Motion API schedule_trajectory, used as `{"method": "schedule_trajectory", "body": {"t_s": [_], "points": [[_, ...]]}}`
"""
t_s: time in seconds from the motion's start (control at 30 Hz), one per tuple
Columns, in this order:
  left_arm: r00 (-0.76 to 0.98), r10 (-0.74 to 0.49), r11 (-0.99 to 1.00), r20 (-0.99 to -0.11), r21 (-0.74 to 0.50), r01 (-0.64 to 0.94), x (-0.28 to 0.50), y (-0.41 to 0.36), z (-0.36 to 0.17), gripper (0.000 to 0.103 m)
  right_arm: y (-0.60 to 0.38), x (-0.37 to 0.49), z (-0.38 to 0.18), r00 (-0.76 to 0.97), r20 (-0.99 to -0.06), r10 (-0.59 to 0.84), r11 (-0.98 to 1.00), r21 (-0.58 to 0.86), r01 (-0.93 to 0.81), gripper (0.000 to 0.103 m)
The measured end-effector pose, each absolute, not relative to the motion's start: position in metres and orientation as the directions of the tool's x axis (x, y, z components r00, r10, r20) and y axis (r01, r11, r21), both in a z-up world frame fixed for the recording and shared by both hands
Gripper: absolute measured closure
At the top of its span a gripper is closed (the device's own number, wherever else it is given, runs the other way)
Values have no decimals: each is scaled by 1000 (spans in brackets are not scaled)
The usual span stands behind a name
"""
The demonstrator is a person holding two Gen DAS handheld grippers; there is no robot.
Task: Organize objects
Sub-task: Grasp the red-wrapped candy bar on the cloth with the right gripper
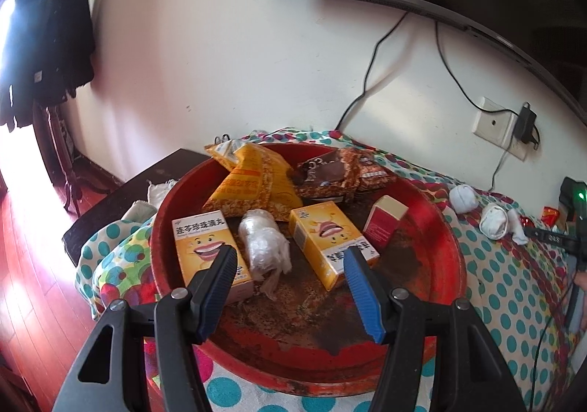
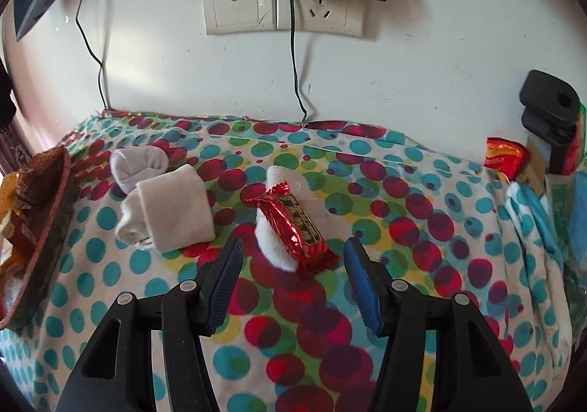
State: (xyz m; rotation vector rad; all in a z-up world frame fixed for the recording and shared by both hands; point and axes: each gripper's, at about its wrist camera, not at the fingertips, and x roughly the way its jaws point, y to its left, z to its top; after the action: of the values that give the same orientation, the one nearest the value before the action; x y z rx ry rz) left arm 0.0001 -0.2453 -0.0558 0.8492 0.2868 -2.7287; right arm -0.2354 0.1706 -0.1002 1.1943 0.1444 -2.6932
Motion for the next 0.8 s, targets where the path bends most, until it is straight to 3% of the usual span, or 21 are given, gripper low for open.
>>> {"method": "schedule_trajectory", "body": {"t_s": [0.07,0.13,0.17,0.37,0.57,0.6,0.7,0.8], "points": [[-801,-193,-952,-567,-90,293,1,-238,-54,41,174,-241,-104,-647,-750,-140,-977,-2,214,61],[-811,-190,-961,-553,-66,270,1,-229,-52,41,176,-241,-106,-639,-751,-167,-974,25,224,81],[-817,-195,-964,-543,-45,261,1,-224,-51,41,176,-240,-106,-640,-750,-169,-974,27,225,85],[-843,-185,-977,-504,2,213,3,-206,-48,41,178,-212,-103,-645,-727,-235,-957,56,285,92],[-831,-183,-981,-525,43,188,-2,-193,-56,41,180,-184,-107,-611,-741,-279,-943,90,320,92],[-830,-181,-982,-527,47,185,-2,-192,-56,41,181,-182,-107,-627,-732,-267,-948,83,307,88],[-833,-182,-983,-523,66,173,-2,-186,-57,41,187,-189,-107,-631,-733,-252,-959,104,262,48],[-837,-181,-983,-517,79,164,-1,-183,-56,41,183,-197,-104,-635,-724,-272,-957,131,260,47]]}}
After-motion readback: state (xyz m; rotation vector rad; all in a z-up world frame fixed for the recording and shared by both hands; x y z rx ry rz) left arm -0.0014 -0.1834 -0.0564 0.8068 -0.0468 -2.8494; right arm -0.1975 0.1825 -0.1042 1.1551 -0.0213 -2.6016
